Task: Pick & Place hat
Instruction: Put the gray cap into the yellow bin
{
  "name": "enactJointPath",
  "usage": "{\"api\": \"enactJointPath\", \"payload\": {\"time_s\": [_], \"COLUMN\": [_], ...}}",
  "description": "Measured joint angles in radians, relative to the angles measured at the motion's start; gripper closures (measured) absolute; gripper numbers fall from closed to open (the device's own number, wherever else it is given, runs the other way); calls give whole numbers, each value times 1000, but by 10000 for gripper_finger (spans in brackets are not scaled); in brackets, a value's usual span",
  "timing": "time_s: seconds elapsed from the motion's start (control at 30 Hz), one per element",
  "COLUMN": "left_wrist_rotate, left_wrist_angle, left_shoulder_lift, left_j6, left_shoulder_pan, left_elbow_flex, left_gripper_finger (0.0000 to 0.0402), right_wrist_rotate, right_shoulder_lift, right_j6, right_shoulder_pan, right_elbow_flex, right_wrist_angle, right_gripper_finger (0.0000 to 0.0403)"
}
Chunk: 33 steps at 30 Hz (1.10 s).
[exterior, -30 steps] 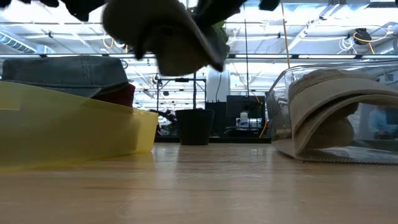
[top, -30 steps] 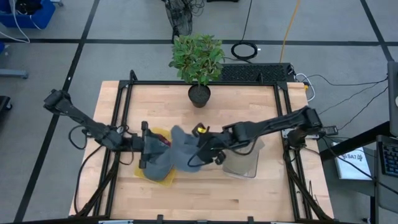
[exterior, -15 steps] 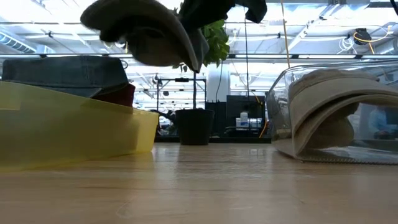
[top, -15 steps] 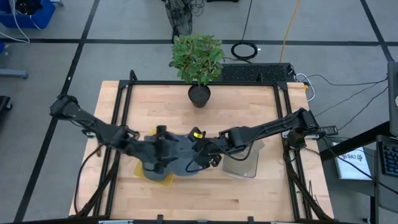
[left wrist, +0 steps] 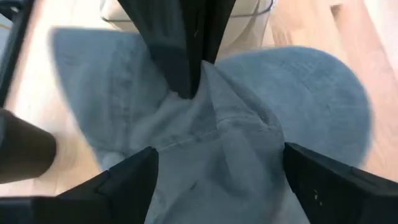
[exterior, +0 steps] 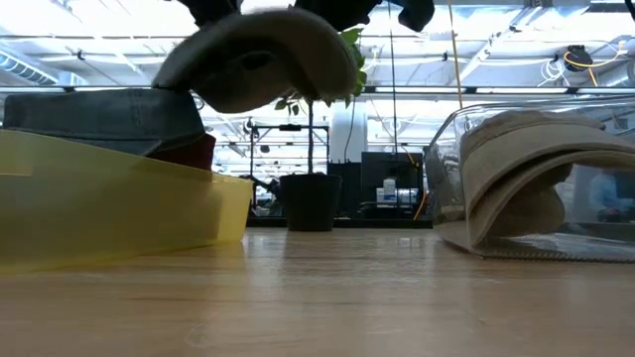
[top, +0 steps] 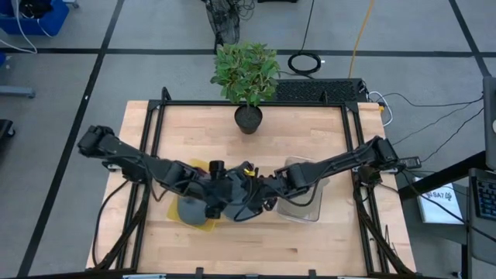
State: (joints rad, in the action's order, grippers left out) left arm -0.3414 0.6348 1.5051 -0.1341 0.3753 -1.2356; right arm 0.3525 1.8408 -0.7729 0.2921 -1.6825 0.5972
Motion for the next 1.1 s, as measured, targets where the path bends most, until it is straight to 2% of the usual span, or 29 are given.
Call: {"api": "enactJointPath", "payload": {"time_s": [0.07,0.13,0.23,0.33,0.37,0.6,0.87,0.97,1.1], "left_wrist_rotate": [5,5,5,3,0,-10,-8,3,5], "left_wrist_angle": [3,3,13,19,23,167,499,620,787], "left_shoulder_lift": [16,26,31,31,27,-32,-46,-46,-52], "left_j6": [-1,0,-2,8,21,60,79,47,-74], "left_shoulder_pan": [-2,-2,-3,-4,-4,2,64,96,163], "left_elbow_flex": [-2,-2,-2,-2,-2,-25,-267,-324,-321], "left_gripper_finger": [89,131,229,349,374,395,397,398,398], "right_wrist_rotate": [28,47,46,47,47,38,37,31,32], "right_shoulder_lift": [0,0,0,0,0,0,-17,-48,-99], "right_j6": [1,2,24,49,57,201,357,444,593], "right_shoulder_pan": [9,14,13,12,13,13,43,69,109], "right_elbow_flex": [0,0,0,0,0,0,-2,-2,18], "right_wrist_angle": [-3,-1,1,0,-2,-24,27,82,177], "right_gripper_finger": [403,403,403,403,403,383,321,293,274]}}
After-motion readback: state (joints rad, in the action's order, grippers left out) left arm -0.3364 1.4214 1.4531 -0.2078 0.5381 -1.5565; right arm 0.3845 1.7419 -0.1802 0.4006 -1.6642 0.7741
